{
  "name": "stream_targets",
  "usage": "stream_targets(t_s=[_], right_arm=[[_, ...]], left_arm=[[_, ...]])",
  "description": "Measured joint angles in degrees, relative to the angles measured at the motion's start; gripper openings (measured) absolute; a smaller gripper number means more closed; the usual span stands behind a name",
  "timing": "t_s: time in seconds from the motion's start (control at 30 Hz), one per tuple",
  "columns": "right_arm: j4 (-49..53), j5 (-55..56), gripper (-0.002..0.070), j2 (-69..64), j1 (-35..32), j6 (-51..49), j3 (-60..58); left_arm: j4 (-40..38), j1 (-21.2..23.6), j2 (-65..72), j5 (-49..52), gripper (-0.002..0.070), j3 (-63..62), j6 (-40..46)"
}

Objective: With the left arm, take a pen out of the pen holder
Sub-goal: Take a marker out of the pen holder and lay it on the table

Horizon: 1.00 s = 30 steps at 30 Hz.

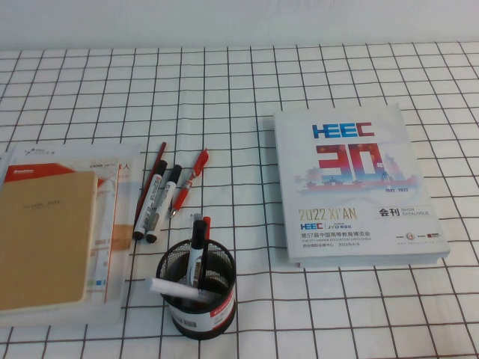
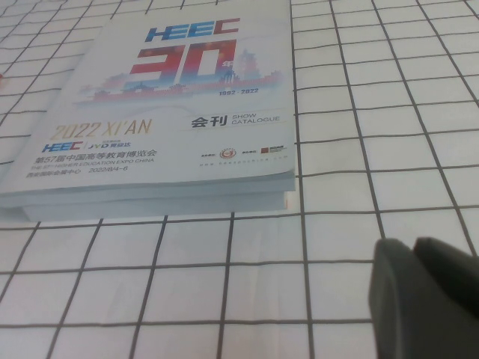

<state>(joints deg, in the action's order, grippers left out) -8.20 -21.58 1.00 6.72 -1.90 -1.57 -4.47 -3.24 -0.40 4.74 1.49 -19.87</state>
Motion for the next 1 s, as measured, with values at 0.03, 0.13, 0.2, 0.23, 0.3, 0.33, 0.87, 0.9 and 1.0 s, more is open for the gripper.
stream_targets(t_s=[0.03, 0.13, 0.2, 0.23, 0.3, 0.33, 0.87, 0.9, 1.0], right_arm=[[0.0, 0.0, -0.0015, 0.0, 0.0, 0.0, 0.0], [0.0, 0.0, -0.0015, 0.0, 0.0, 0.0, 0.0], [0.0, 0.0, -0.0015, 0.0, 0.0, 0.0, 0.0], [0.0, 0.0, -0.0015, 0.0, 0.0, 0.0, 0.0], [0.0, 0.0, -0.0015, 0.0, 0.0, 0.0, 0.0], [0.0, 0.0, -0.0015, 0.0, 0.0, 0.0, 0.0], [0.0, 0.0, -0.0015, 0.0, 0.0, 0.0, 0.0], [0.0, 0.0, -0.0015, 0.0, 0.0, 0.0, 0.0], [0.0, 0.0, -0.0015, 0.0, 0.0, 0.0, 0.0]], left_arm=[[0.0, 0.0, 0.0, -0.2, -0.0003, 0.0, -0.3], [0.0, 0.0, 0.0, 2.3, -0.0003, -0.9, -1.1], [-0.1, 0.0, 0.8, 6.2, -0.0003, -4.1, -1.1], [-0.1, 0.0, 1.7, 7.7, -0.0003, -5.9, -0.9], [-0.1, 0.0, 5.2, 11.8, -0.0003, -11.1, 0.4], [-0.1, 0.0, 7.5, 13.6, -0.0003, -13.7, 1.4], [-26.3, 0.0, 41.9, 31.4, -0.0003, -33.3, 36.8], [-28.0, 0.0, 43.1, 31.1, -0.0003, -33.3, 38.8], [-32.5, 0.0, 45.4, 29.3, -0.0003, -33.3, 43.9]])
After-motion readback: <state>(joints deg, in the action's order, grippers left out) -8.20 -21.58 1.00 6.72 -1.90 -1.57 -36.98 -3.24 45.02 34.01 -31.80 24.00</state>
